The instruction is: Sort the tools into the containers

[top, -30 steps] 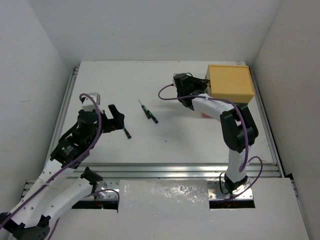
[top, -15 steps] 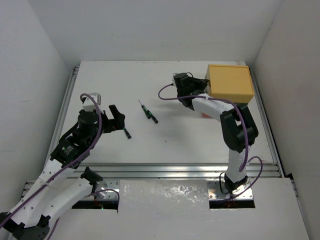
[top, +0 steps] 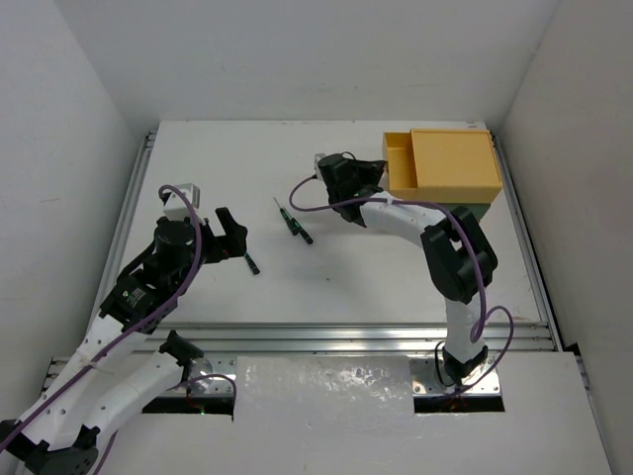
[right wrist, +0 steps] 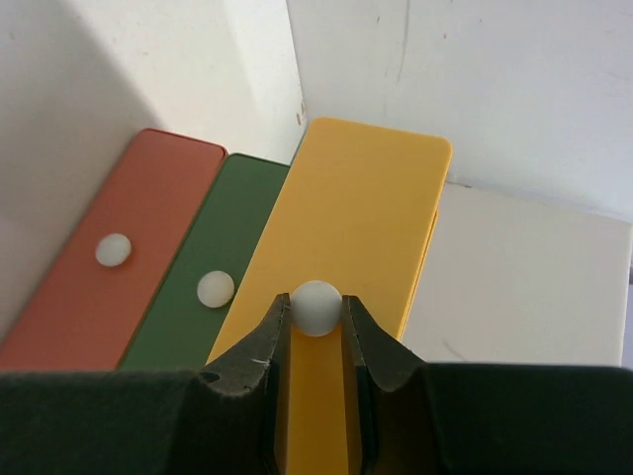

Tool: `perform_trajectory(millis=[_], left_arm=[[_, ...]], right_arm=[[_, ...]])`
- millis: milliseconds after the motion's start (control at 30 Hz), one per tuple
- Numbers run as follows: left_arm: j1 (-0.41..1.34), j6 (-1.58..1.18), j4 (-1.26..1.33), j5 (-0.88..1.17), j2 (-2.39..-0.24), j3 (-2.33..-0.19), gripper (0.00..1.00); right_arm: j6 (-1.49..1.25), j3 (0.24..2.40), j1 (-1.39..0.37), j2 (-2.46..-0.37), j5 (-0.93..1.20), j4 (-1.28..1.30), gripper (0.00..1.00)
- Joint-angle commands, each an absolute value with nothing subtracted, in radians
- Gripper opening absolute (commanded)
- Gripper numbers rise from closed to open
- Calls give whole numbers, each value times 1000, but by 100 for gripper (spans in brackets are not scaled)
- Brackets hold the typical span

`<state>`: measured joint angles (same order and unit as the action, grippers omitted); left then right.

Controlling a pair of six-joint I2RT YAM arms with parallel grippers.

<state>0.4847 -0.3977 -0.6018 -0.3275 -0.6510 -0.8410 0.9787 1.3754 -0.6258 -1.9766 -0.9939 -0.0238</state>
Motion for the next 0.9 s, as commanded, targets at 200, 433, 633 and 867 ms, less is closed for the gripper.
perform_trajectory(millis=[200, 433, 633, 867], left_arm=[[494, -391, -551, -330, -657, -842, 100], [494, -419, -581, -406, -649, -856, 100], [494, -491, -629, -551, -574, -868, 100], [494, -495, -632, -568, -535, -865, 100]], right_arm=[[698, 1576, -658, -1967, -896, 232, 58], [99, 1914, -709, -2005, -474, 701, 64], [-136, 1853, -710, -2072, -59, 695, 62], [-187, 1799, -710, -2170, 38, 618, 46]])
